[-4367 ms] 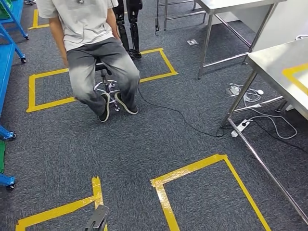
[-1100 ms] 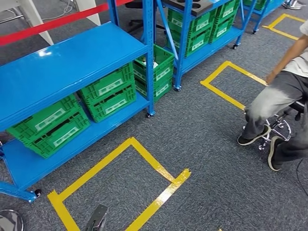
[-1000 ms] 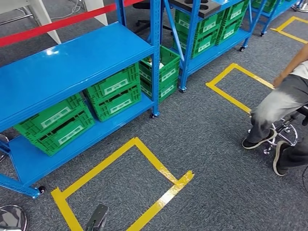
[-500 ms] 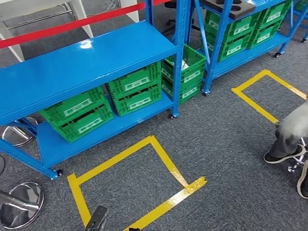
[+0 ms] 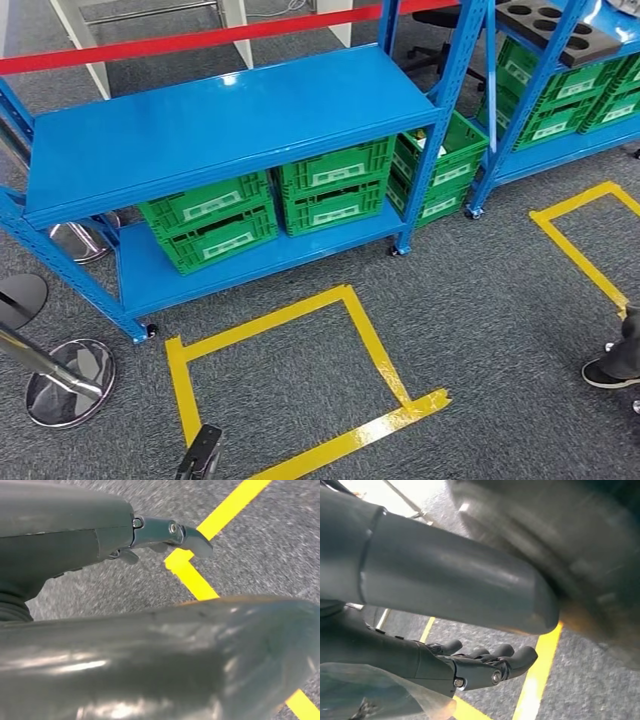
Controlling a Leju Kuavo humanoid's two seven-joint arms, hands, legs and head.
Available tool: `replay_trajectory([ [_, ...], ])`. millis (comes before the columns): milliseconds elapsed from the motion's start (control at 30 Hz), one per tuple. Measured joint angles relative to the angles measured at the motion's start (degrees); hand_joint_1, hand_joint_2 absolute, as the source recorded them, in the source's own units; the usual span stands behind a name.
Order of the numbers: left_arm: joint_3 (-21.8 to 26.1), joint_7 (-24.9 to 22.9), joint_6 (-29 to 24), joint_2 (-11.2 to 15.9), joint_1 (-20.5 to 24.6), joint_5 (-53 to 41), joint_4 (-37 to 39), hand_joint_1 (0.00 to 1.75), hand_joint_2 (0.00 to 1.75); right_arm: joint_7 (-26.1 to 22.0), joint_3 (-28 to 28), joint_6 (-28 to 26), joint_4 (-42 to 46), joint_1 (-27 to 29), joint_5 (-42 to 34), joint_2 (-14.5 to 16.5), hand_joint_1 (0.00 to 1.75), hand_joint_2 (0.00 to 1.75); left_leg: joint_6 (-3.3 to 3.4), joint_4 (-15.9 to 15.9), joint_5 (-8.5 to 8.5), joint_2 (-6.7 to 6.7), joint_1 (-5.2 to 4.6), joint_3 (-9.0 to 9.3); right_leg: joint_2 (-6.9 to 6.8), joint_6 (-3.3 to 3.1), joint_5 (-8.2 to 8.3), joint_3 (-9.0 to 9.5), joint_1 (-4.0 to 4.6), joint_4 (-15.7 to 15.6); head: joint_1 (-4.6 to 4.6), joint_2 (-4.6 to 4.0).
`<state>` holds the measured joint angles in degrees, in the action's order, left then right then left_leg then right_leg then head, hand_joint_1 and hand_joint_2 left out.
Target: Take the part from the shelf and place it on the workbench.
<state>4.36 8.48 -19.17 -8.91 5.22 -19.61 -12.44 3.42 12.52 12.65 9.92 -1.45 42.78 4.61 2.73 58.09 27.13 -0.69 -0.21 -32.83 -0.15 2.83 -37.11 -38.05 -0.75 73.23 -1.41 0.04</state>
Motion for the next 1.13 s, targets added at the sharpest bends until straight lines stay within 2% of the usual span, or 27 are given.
replay_trajectory([
  [33,0.11,0.01,-0.01,-0.01,-0.02,0.1,0.0,0.0,0.0,-0.01,0.0,-0.51,0.0,0.07,0.1,-0.02,0.0,0.0,-0.1,0.09,0.11,-0.31,0.06,0.07,0.0,0.13,1.77,0.18,-0.08,-1.47,0.01,0.0],
  [67,0.21,0.03,-0.04,-0.01,-0.03,0.21,0.0,0.0,0.0,-0.01,0.0,-0.87,0.0,0.12,0.2,-0.04,0.0,0.0,-0.31,0.26,0.3,-0.59,0.16,0.15,0.03,0.29,4.18,1.28,-0.21,-4.68,0.02,0.0],
  [133,0.33,0.16,-0.2,0.01,-0.02,0.38,0.0,0.0,0.0,-0.03,0.0,-1.22,-0.01,0.11,0.35,-0.03,0.0,0.0,-1.0,0.89,0.85,-1.01,0.15,0.07,0.53,0.43,6.98,4.03,-0.44,-11.08,0.16,0.0],
  [167,0.39,0.25,-0.32,0.0,-0.03,0.42,0.0,0.0,0.0,-0.07,0.0,-1.27,-0.02,0.06,0.39,-0.01,0.0,0.0,-1.33,1.2,1.06,-1.13,0.05,-0.08,0.8,0.22,7.33,4.89,-0.52,-12.89,0.19,0.0],
  [200,0.46,0.32,-0.41,0.01,-0.05,0.43,0.0,0.0,0.0,-0.12,0.0,-1.26,-0.03,0.02,0.41,0.03,0.0,0.0,-1.59,1.41,1.15,-1.22,-0.09,-0.22,1.03,-0.1,7.02,5.22,-0.51,-13.43,0.12,0.0],
  [267,0.61,0.37,-0.51,0.02,-0.16,0.45,0.0,0.0,0.0,-0.19,0.0,-1.18,-0.04,0.06,0.42,0.05,0.0,0.0,-1.92,1.61,1.23,-1.32,-0.12,-0.36,0.92,-0.91,7.08,5.32,-0.55,-13.57,-0.09,0.0],
  [333,0.68,0.37,-0.54,0.04,-0.23,0.46,0.0,0.0,0.0,-0.2,0.0,-1.11,-0.03,0.18,0.44,0.03,0.0,0.0,-2.41,3.41,2.4,-0.87,0.0,-1.03,0.64,-1.51,7.08,5.54,-0.64,-13.63,-0.38,0.0],
  [367,0.69,0.37,-0.54,0.04,-0.21,0.46,0.0,0.0,0.0,-0.22,0.0,-1.06,-0.03,0.2,0.44,0.02,0.0,0.0,-2.69,5.82,3.7,-0.54,0.08,-2.08,0.48,-1.8,7.02,5.69,-0.66,-13.69,-0.55,0.0],
  [433,0.69,0.37,-0.52,0.04,-0.18,0.46,0.0,0.0,0.0,-0.26,0.0,-0.93,-0.03,0.19,0.43,0.01,0.0,0.0,-3.03,12.91,6.75,-0.1,0.21,-5.49,0.16,-2.27,6.79,5.93,-0.53,-13.69,-0.8,0.0],
  [467,0.69,0.37,-0.5,0.04,-0.23,0.46,0.0,0.0,0.0,-0.27,0.0,-0.82,-0.03,0.21,0.43,0.01,0.0,0.0,-3.02,15.76,7.52,-0.05,0.23,-6.99,0.03,-2.38,6.66,6.06,-0.45,-13.69,-0.83,0.0],
  [500,0.69,0.37,-0.49,0.04,-0.29,0.46,0.0,0.0,0.0,-0.27,0.0,-0.72,-0.04,0.23,0.43,0.01,0.0,0.0,-2.88,17.01,7.31,-0.04,0.22,-7.8,-0.05,-2.46,6.52,6.22,-0.36,-13.69,-0.85,0.0],
  [533,0.69,0.37,-0.47,0.04,-0.35,0.46,0.0,0.0,0.0,-0.27,0.0,-0.65,-0.04,0.25,0.43,0.01,0.0,0.0,-2.59,16.2,6.0,-0.04,0.17,-7.66,-0.09,-2.49,6.36,6.43,-0.25,-13.69,-0.86,0.0],
  [600,0.7,0.38,-0.46,0.07,-0.37,0.46,0.0,0.0,0.0,-0.27,0.0,-0.58,-0.03,0.22,0.43,0.01,0.0,0.0,-1.58,9.88,1.81,0.02,-0.13,-5.11,-0.11,-2.47,6.01,6.95,-0.04,-13.75,-0.85,0.0],
  [633,0.7,0.38,-0.46,0.12,-0.32,0.46,0.0,0.0,0.0,-0.27,0.0,-0.53,-0.03,0.18,0.43,0.03,0.0,0.0,-1.0,6.6,0.42,0.15,-0.35,-3.65,-0.13,-2.36,5.81,7.17,0.11,-13.78,-0.83,0.0],
  [700,0.71,0.42,-0.45,0.19,-0.2,0.48,0.0,0.0,0.0,-0.27,0.0,-0.41,-0.04,0.07,0.43,0.09,0.0,0.0,-0.33,2.82,-0.02,0.39,-0.72,-1.95,-0.23,-1.95,5.6,7.27,0.19,-13.96,-0.86,0.0],
  [800,0.73,0.44,-0.34,0.19,-0.26,0.48,0.01,0.0,0.0,-0.27,0.0,0.04,-0.03,-0.12,0.44,0.1,0.0,0.0,-0.24,1.12,0.18,0.32,-0.62,-1.1,-0.42,-1.07,5.44,7.46,0.17,-14.41,-0.9,0.0],
  [833,0.74,0.44,-0.27,0.19,-0.27,0.47,0.01,0.0,0.0,-0.28,0.0,0.24,-0.03,-0.14,0.44,0.09,0.0,0.0,-0.18,0.51,0.05,0.29,-0.44,-0.68,-0.36,-0.77,4.93,7.13,0.16,-13.71,-0.84,0.0],
  [867,0.76,0.44,-0.17,0.17,-0.22,0.46,0.02,0.0,0.0,-0.28,0.0,0.42,-0.02,-0.19,0.44,0.08,0.0,0.0,-0.07,0.01,-0.03,0.28,-0.25,-0.28,-0.23,-0.5,3.92,6.11,0.15,-11.82,-0.77,0.0],
  [933,0.79,0.45,0.01,0.18,-0.08,0.45,0.02,0.0,0.0,-0.3,0.0,0.67,-0.03,-0.22,0.43,0.07,0.0,0.0,0.2,-0.23,0.17,0.29,-0.19,0.05,-0.03,-0.06,1.06,2.14,0.07,-4.98,-0.72,0.0],
  [967,0.8,0.45,0.08,0.16,-0.07,0.45,0.02,0.0,0.0,-0.31,0.0,0.73,-0.03,-0.18,0.42,0.07,0.0,0.0,0.3,-0.21,0.36,0.28,-0.19,0.15,-0.01,0.13,0.1,0.02,0.05,-1.6,-0.73,0.0],
  [1000,0.8,0.45,0.12,0.16,-0.12,0.45,0.02,0.0,0.0,-0.32,0.0,0.77,-0.04,-0.12,0.41,0.07,0.0,0.0,0.33,-0.18,0.56,0.25,-0.19,0.33,-0.01,0.29,0.12,-1.4,0.03,0.31,-0.73,0.0],
  [1033,0.8,0.45,0.15,0.15,-0.19,0.45,0.02,0.0,0.0,-0.31,0.0,0.8,-0.04,-0.05,0.41,0.04,0.0,0.0,0.27,-0.14,0.82,0.19,-0.16,0.59,-0.01,0.41,1.36,-1.76,0.0,0.07,-0.73,0.0],
  [1100,0.81,0.45,0.15,0.14,-0.27,0.45,0.02,0.0,0.0,-0.28,0.0,0.81,-0.04,0.0,0.43,-0.05,0.0,0.0,-0.07,0.08,1.52,0.02,-0.03,1.33,-0.02,0.53,5.95,0.53,-0.15,-6.14,-0.71,0.0],
  [1133,0.82,0.45,0.15,0.14,-0.28,0.45,0.02,0.0,0.0,-0.27,0.0,0.82,-0.04,0.01,0.43,-0.09,0.0,0.0,-0.19,0.16,1.73,-0.04,0.01,1.54,-0.02,0.55,7.34,1.46,-0.2,-8.36,-0.7,0.0],
])
